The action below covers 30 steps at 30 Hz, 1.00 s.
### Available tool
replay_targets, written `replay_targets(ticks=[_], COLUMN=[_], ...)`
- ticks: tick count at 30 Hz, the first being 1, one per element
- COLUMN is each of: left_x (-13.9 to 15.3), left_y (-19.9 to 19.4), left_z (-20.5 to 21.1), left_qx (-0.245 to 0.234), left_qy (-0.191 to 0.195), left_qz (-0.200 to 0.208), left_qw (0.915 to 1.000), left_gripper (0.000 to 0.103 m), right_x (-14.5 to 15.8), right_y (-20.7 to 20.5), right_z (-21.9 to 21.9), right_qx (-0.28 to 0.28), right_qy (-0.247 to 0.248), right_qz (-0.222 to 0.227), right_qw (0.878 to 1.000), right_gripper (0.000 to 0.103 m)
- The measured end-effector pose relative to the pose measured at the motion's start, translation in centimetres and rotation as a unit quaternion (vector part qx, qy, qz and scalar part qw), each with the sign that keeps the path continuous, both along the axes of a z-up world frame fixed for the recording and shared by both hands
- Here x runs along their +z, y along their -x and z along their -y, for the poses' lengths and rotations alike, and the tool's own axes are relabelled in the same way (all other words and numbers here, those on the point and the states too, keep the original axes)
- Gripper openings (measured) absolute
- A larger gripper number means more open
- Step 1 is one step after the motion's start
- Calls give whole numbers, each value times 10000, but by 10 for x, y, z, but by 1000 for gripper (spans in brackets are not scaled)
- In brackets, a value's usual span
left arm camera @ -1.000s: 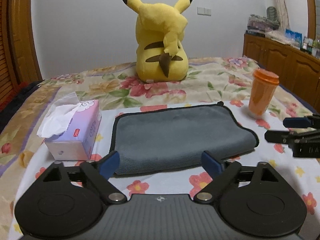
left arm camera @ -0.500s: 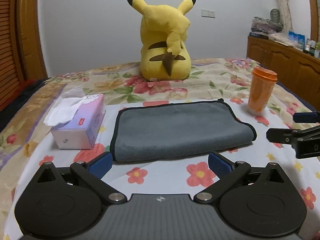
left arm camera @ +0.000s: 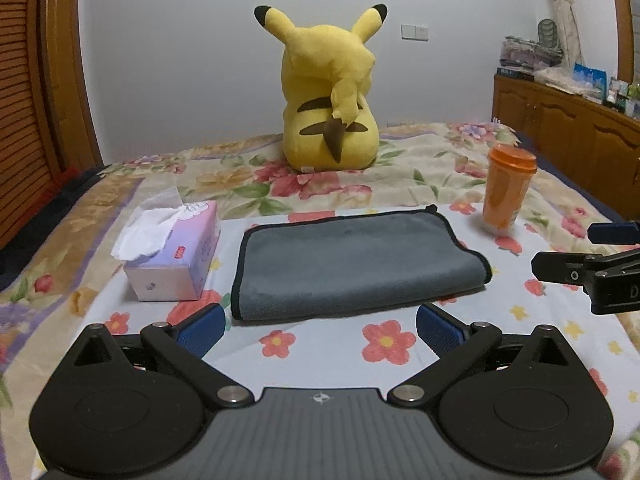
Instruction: Fold towel
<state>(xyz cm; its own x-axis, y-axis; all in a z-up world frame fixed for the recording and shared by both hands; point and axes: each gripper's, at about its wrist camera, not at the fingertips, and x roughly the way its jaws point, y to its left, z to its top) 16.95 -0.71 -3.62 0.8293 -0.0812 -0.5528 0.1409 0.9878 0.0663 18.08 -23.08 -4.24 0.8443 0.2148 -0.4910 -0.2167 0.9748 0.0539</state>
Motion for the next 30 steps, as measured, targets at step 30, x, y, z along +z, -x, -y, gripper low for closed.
replay_targets(ticks=[30], left_x=[82], left_y=[108], left_z=[20], left_qx=[-217], left_qy=[-69], left_qz=[468], left_qw=[9986], left_gripper=[103], right_x=[66], right_y=[98], right_z=[21], right_qx=[-187], right_qy=[-210], right_qz=[556], right_qw=[9981], right_gripper=[103])
